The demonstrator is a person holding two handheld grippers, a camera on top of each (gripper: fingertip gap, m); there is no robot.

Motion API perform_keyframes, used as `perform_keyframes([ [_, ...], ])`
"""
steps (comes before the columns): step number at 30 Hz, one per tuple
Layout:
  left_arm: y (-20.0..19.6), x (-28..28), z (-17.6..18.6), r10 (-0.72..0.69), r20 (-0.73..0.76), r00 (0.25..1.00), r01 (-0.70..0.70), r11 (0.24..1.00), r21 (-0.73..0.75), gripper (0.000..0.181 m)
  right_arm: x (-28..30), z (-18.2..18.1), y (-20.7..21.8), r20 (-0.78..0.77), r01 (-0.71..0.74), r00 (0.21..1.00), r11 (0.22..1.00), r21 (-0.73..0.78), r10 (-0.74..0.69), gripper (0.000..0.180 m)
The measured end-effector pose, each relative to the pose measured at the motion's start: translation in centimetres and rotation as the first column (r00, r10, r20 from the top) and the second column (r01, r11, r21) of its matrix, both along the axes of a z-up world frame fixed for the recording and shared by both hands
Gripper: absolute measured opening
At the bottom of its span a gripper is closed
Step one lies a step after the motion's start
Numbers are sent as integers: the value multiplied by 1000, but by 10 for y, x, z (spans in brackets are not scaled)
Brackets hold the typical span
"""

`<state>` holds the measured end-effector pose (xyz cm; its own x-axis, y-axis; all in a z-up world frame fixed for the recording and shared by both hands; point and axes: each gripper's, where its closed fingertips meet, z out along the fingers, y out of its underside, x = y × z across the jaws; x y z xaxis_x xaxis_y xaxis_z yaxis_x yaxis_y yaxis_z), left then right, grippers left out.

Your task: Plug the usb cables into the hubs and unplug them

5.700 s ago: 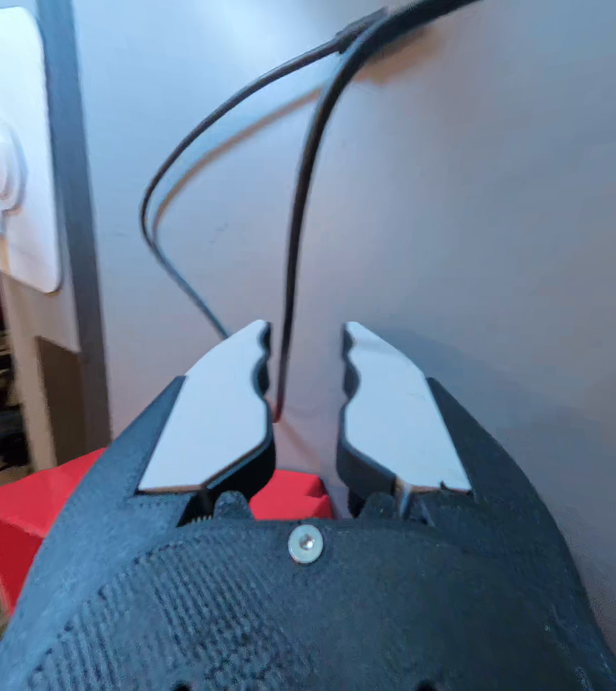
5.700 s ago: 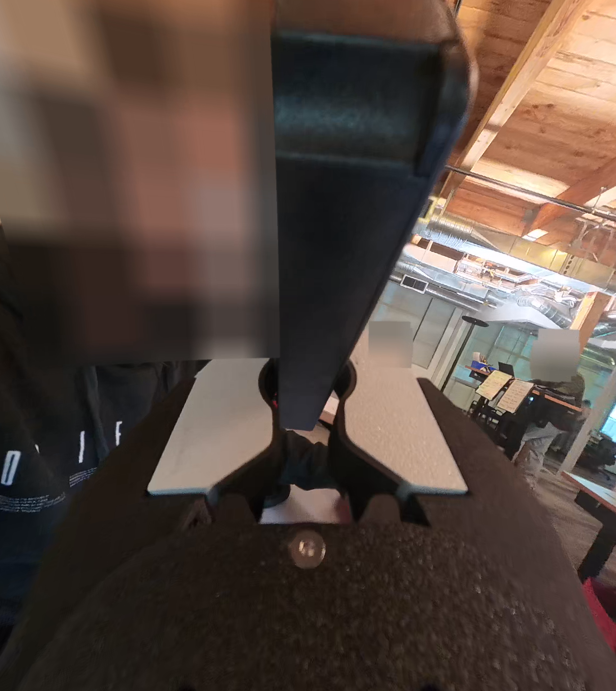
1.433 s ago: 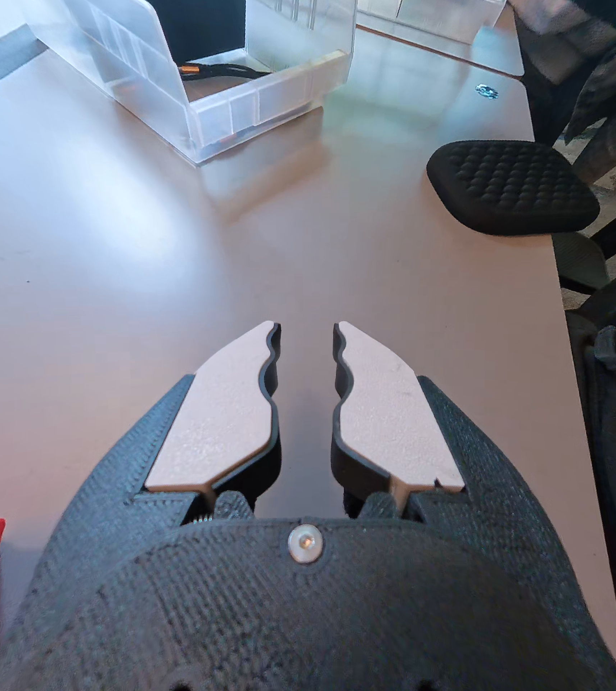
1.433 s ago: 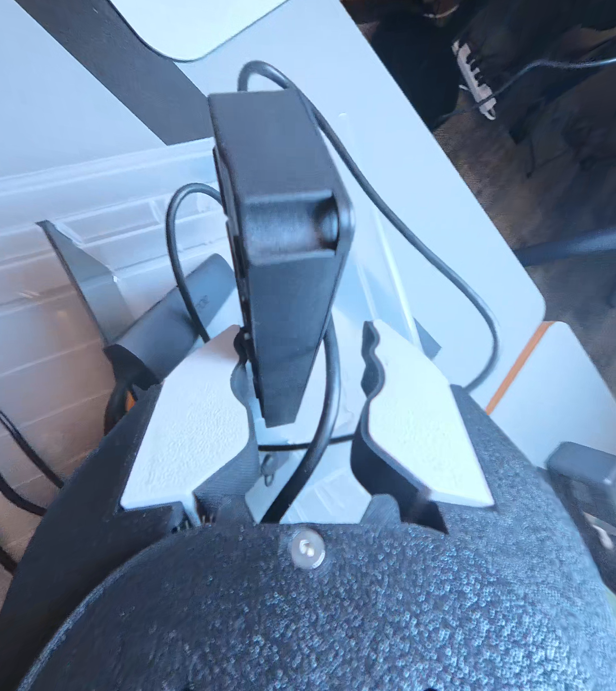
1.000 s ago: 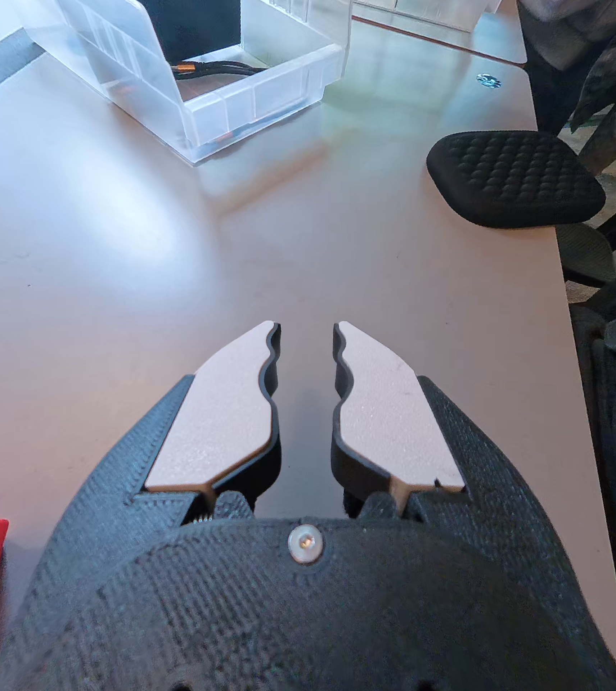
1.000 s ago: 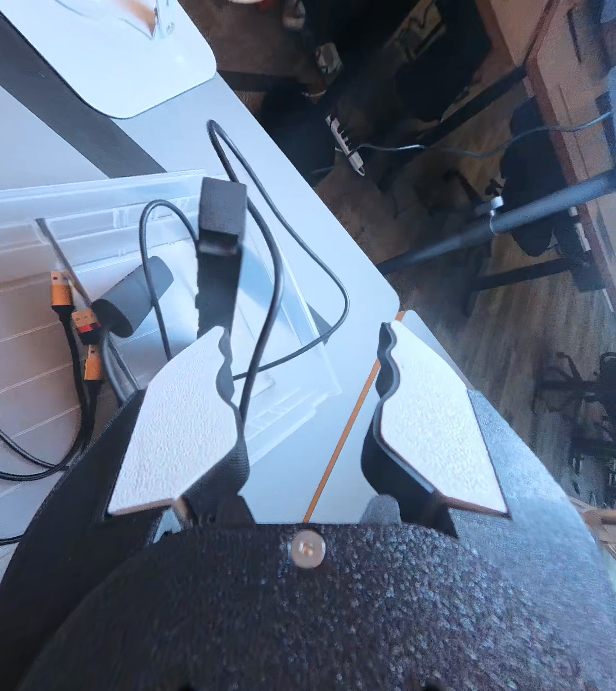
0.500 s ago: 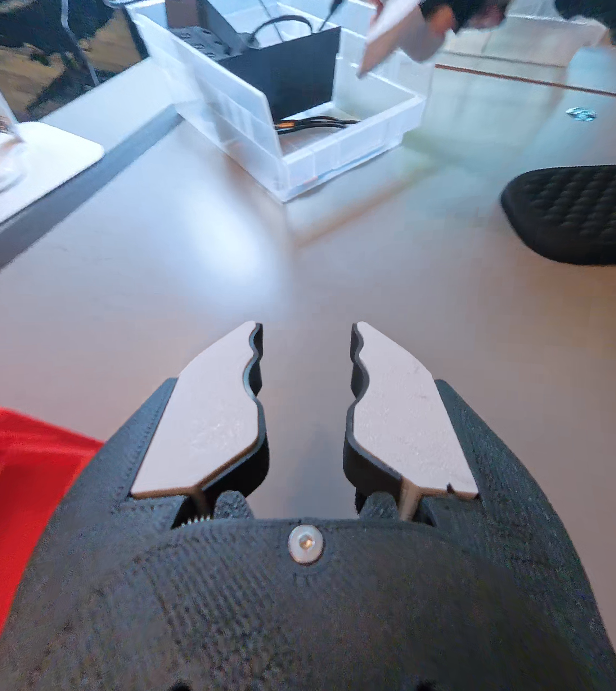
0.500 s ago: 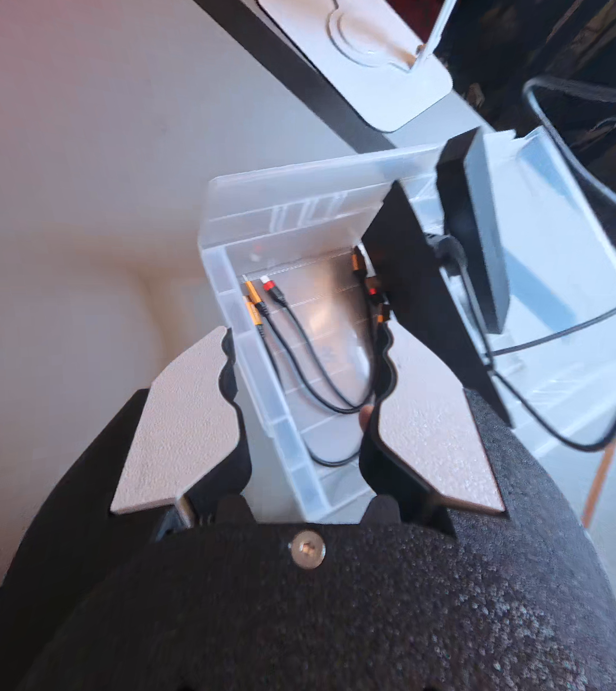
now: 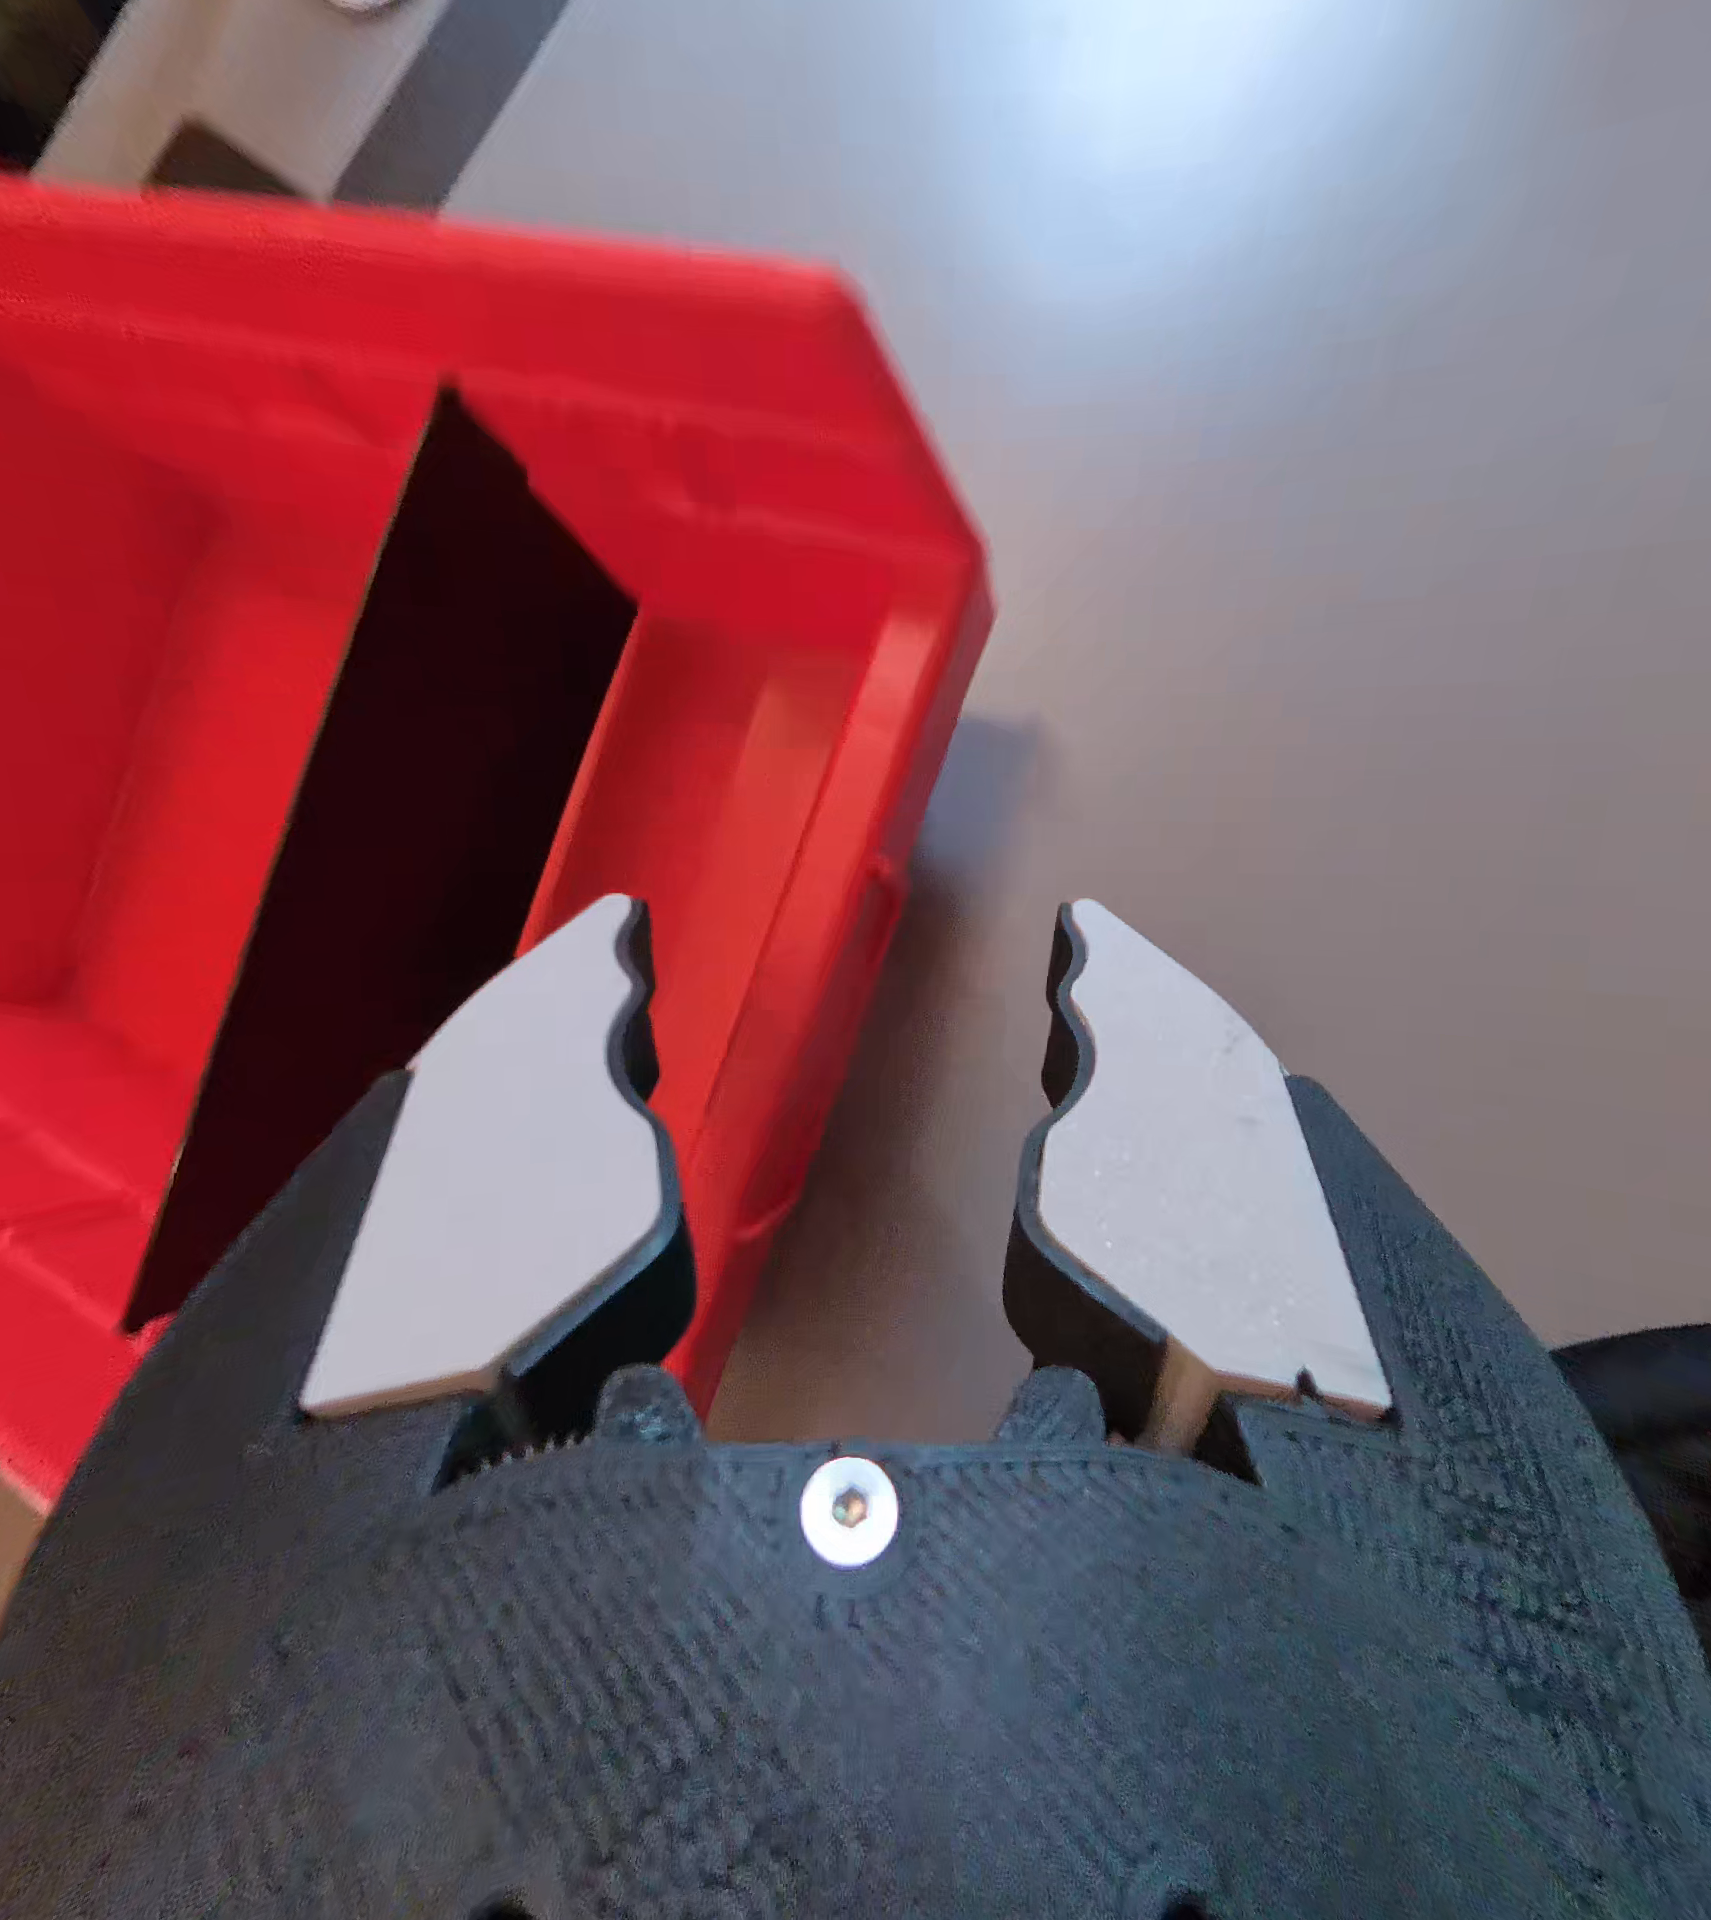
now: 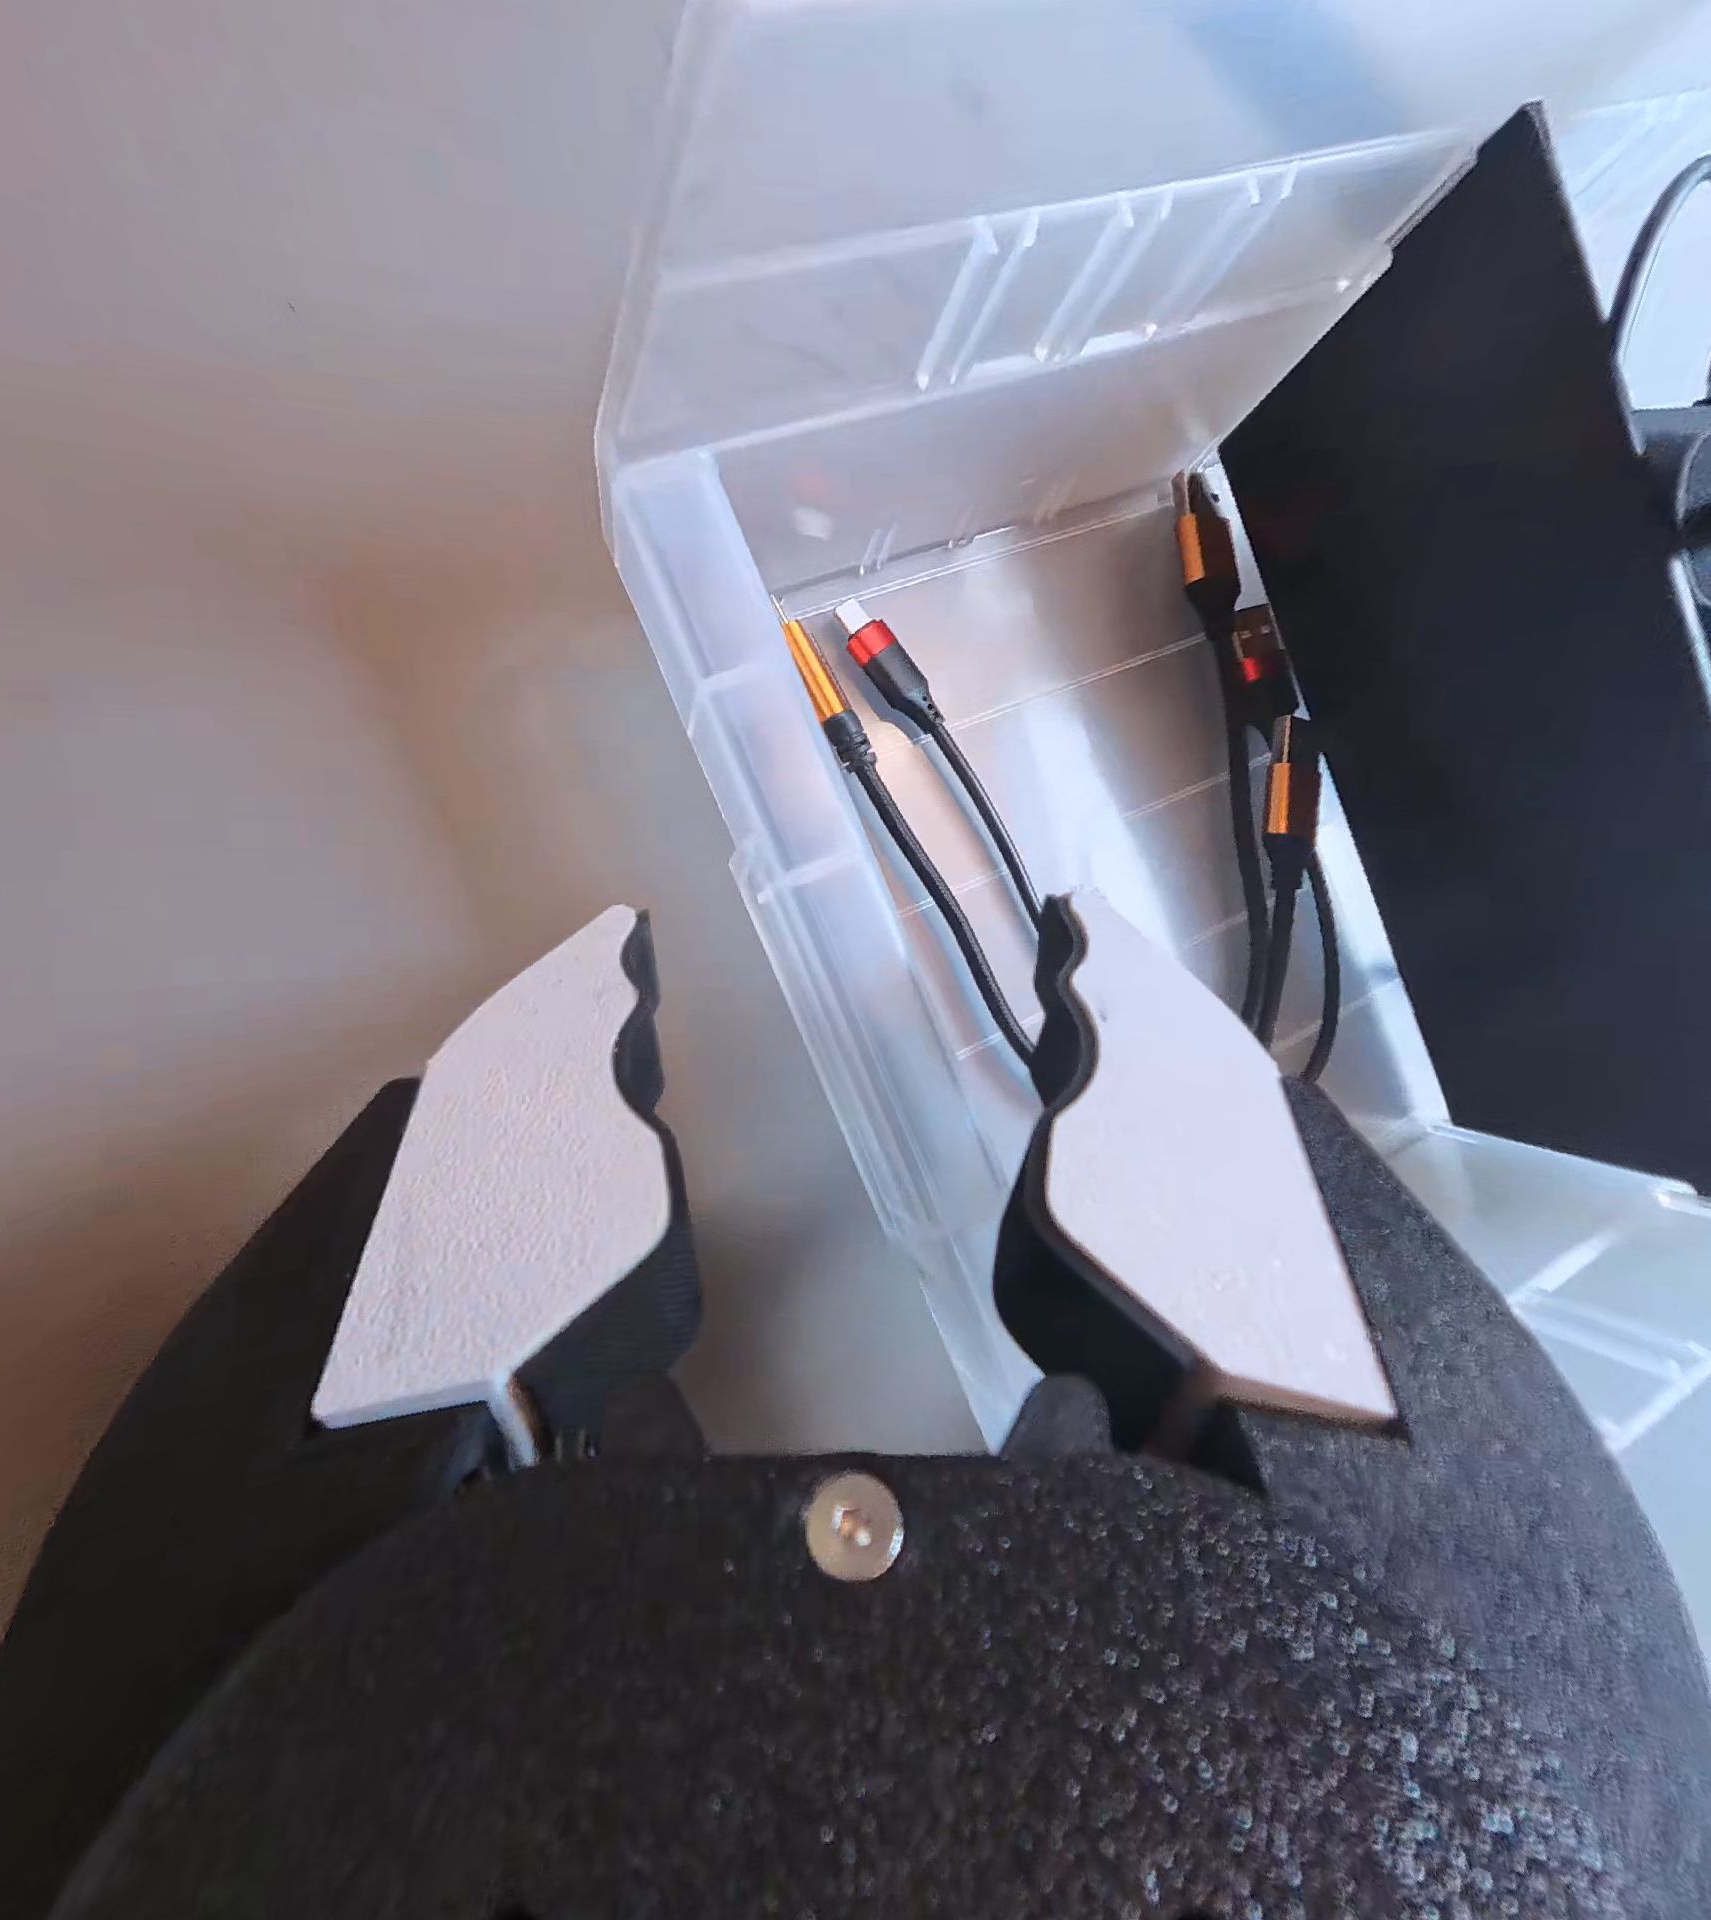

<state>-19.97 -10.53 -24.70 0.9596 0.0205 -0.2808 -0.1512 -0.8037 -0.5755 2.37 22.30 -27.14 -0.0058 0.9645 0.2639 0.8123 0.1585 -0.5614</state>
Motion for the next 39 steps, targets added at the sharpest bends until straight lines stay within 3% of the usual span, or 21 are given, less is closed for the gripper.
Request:
perform_keyframes([
  [1, -6, -6, -5, 10, -9, 1000, -11, 999, -33, 74, -1, 0, 0, 2, -4, 1000, 1000, 11, 4, 64],
  [4, -16, -20, -19, 12, -67, 998, -21, 992, -125, 75, -8, 4, -2, -15, -26, 1000, 999, 32, 27, 40],
  [9, -19, -38, -42, -7, -137, 990, -29, 964, -263, 70, -18, 1, -1, 14, -60, 998, 994, 91, 59, 42],
  [12, -14, -38, -46, -37, -124, 992, 2, 964, -265, 54, -21, 0, -3, 45, -125, 992, 986, 110, 121, 38],
  [14, -10, -30, -50, -94, -113, 989, 61, 961, -268, 33, -23, 0, -10, 72, -204, 978, 962, 180, 194, 27],
  [16, -3, -30, -49, -119, -173, 978, 73, 965, -253, 32, -26, 0, -17, 68, -235, 972, 945, 227, 225, 27],
  [24, 38, 12, -47, -278, -209, 938, 229, 946, -231, 32, 0, 1, -108, 76, -445, 894, 851, 279, 442, 27],
  [30, 101, 48, -41, -474, -273, 837, 431, 879, -202, 33, 50, 3, -191, 49, -576, 806, 762, 295, 590, 27],
  [32, 120, 45, -32, -445, -345, 827, 419, 896, -151, 43, 66, 15, -220, -45, -587, 786, 767, 260, 617, 35],
  [35, 124, 42, -14, -323, -349, 880, 337, 941, -21, 49, 97, 58, -258, -313, -599, 738, 794, 104, 598, 36],
  [37, 116, 49, 1, -223, -283, 933, 264, 958, 115, 43, 116, 94, -251, -490, -536, 722, 843, 51, 489, 37],
  [39, 103, 77, 16, -199, -89, 976, 216, 939, 268, 43, 134, 118, -214, -604, -384, 733, 923, 14, 314, 37],
])
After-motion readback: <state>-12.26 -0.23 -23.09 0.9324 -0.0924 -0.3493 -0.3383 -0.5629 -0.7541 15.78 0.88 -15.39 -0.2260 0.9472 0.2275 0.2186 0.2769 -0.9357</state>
